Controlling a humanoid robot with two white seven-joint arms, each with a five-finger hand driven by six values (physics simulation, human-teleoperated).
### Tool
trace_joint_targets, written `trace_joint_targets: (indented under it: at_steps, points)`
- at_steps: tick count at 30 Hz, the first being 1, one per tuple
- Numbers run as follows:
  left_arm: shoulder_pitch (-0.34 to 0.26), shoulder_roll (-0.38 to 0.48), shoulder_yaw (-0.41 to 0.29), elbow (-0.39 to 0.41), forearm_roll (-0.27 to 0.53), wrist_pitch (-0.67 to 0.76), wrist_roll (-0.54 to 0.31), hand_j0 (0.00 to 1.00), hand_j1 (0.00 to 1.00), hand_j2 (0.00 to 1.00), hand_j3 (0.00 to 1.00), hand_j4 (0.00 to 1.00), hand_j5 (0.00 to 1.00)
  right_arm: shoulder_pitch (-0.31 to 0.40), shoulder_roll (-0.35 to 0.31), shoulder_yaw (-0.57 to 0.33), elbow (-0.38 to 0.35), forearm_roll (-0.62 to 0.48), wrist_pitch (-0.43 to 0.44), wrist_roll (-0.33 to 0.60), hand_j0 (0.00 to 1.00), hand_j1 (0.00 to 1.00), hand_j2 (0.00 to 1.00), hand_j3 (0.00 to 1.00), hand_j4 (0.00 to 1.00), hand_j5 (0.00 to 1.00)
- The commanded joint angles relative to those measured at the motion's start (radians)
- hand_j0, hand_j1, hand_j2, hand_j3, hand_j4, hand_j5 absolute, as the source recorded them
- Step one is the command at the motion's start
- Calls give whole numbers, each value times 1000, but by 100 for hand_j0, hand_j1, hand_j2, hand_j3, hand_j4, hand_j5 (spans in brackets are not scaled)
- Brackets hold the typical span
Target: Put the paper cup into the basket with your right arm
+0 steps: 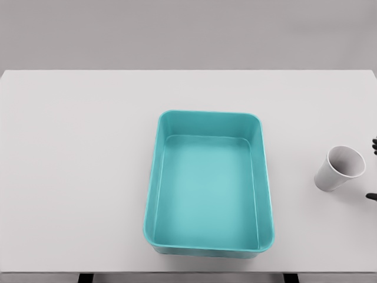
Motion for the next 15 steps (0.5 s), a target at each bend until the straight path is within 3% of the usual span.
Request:
trace_joint_targets:
  at_steps: [1, 7, 15]
  points:
    - [0, 0, 0, 0, 0, 0, 0, 100, 100, 100, 100, 100, 100, 0, 43, 2, 3, -6, 1, 1, 100, 100, 100, 100, 100, 100]
    - [0, 0, 0, 0, 0, 0, 0, 100, 100, 100, 100, 100, 100, -8, 118, -4, 1, -5, 1, 1, 100, 100, 100, 100, 100, 100]
    - [0, 0, 0, 0, 0, 0, 0, 100, 100, 100, 100, 100, 100, -29, 158, -15, 3, -13, 1, 1, 100, 100, 100, 100, 100, 100]
